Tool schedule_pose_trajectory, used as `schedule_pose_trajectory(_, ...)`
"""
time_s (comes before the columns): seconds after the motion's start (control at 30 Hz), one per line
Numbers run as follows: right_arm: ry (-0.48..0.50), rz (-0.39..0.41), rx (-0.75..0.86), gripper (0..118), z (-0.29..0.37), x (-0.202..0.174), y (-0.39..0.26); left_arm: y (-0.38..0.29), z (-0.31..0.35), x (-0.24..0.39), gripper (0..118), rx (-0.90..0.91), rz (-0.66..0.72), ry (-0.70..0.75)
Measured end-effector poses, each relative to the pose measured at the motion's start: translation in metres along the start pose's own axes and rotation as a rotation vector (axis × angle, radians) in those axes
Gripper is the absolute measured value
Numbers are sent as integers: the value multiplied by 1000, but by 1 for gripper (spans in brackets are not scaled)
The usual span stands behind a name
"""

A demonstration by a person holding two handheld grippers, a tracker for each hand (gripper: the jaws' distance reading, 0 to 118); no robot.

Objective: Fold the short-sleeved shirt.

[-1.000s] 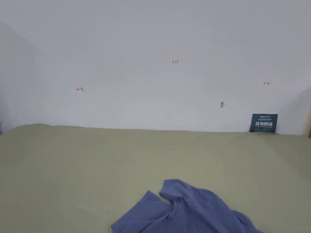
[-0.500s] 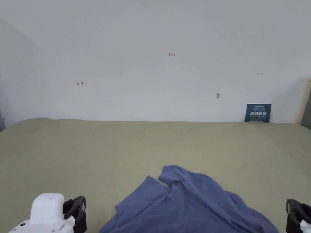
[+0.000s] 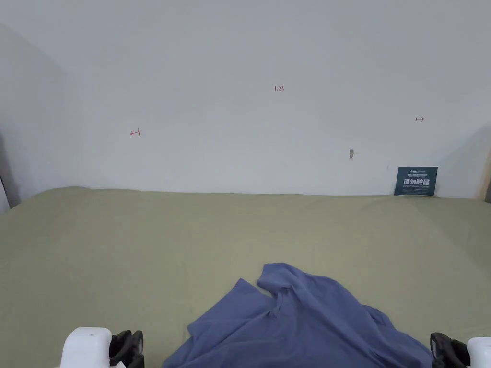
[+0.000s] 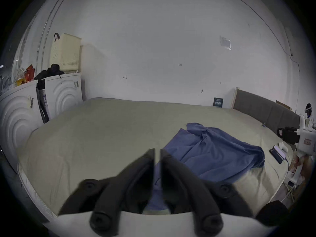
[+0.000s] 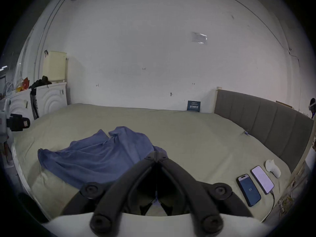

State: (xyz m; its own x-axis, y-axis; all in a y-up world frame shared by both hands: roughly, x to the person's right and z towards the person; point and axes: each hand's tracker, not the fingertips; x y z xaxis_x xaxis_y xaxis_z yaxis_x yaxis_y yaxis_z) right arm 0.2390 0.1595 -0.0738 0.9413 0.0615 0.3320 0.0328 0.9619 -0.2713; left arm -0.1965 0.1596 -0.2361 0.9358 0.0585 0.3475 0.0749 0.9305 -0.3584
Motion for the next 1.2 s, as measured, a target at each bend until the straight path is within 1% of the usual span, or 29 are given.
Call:
schedule_pose_trajectory(0.03, 5, 5, -4, 0, -1, 1, 0, 1, -4, -2, 38, -12, 1, 1)
schedule_pose_trajectory(0.07, 5, 5, -5, 0, -1, 3, -1, 4, -12, -7, 68, -54, 9, -27)
schedule_pose_trajectory(0.1, 7, -1, -10, 0, -2, 5, -1, 7, -24, -14, 94, -111, 12, -65)
schedule_pose_trajectory(0.13, 12, -13, -19, 0, -3, 7, -2, 10, -33, -19, 114, -154, 9, -86)
schedule_pose_trajectory(0.2, 21, -45, -50, 0, -5, 10, -4, 11, -56, -30, 115, -305, -29, -143)
schedule_pose_trajectory(0.27, 32, -49, -77, 0, -9, 11, -7, 3, -80, -35, 113, -490, -71, -125)
schedule_pose_trajectory(0.3, 38, -45, -84, 0, -11, 11, -8, -5, -90, -36, 109, -543, -105, -103)
schedule_pose_trajectory(0.37, 44, -34, -102, 0, -13, 10, -10, -23, -102, -32, 90, -615, -185, -115)
schedule_pose_trajectory(0.4, 46, -31, -107, 0, -14, 9, -11, -33, -107, -30, 79, -643, -213, -109)
schedule_pose_trajectory(0.43, 49, -29, -112, 0, -14, 9, -11, -40, -111, -29, 61, -654, -225, -89)
schedule_pose_trajectory(0.47, 53, -31, -116, 0, -15, 9, -13, -47, -115, -28, 45, -663, -221, -106)
schedule_pose_trajectory(0.5, 63, -35, -122, 0, -16, 10, -13, -51, -113, -27, 29, -657, -199, -119)
schedule_pose_trajectory(0.53, 74, -42, -128, 0, -18, 11, -12, -53, -112, -28, 10, -644, -138, -160)
schedule_pose_trajectory(0.57, 82, -49, -134, 0, -20, 13, -11, -53, -111, -28, 10, -631, -77, -209)
schedule_pose_trajectory(0.63, 84, -67, -149, 0, -25, 16, -3, -51, -111, -27, 9, -639, -102, -168)
schedule_pose_trajectory(0.73, 140, -93, -170, 0, -51, 21, 25, -48, -102, -29, 8, -610, -97, -180)
schedule_pose_trajectory(0.77, 173, -83, -215, 0, -71, 20, 40, -44, -102, -32, 8, -601, -68, -191)
schedule_pose_trajectory(0.83, 178, -64, -312, 0, -115, 17, 69, -39, -95, -33, 8, -588, -20, -217)
schedule_pose_trajectory(0.9, 210, 4, -361, 0, -165, 7, 93, -36, -94, -34, 8, -580, -12, -216)
schedule_pose_trajectory(0.97, 287, 57, -442, 0, -228, -3, 108, -37, -95, -34, 8, -586, 15, -220)
schedule_pose_trajectory(1.0, 309, 72, -515, 0, -258, -8, 110, -38, -95, -34, 8, -586, 23, -214)
schedule_pose_trajectory(1.07, 345, 96, -745, 1, -322, -20, 109, -41, -102, -36, 8, -593, 39, -206)
schedule_pose_trajectory(1.1, 323, 105, -786, 4, -343, -24, 106, -43, -103, -36, 8, -596, 43, -201)
schedule_pose_trajectory(1.13, 329, 148, -848, 15, -366, -28, 101, -45, -103, -36, 8, -609, 49, -201)
schedule_pose_trajectory(1.17, 335, 196, -895, 38, -385, -33, 96, -47, -106, -38, 8, -620, 50, -201)
schedule_pose_trajectory(1.2, 324, 259, -933, 70, -400, -38, 90, -49, -106, -39, 8, -628, 52, -195)
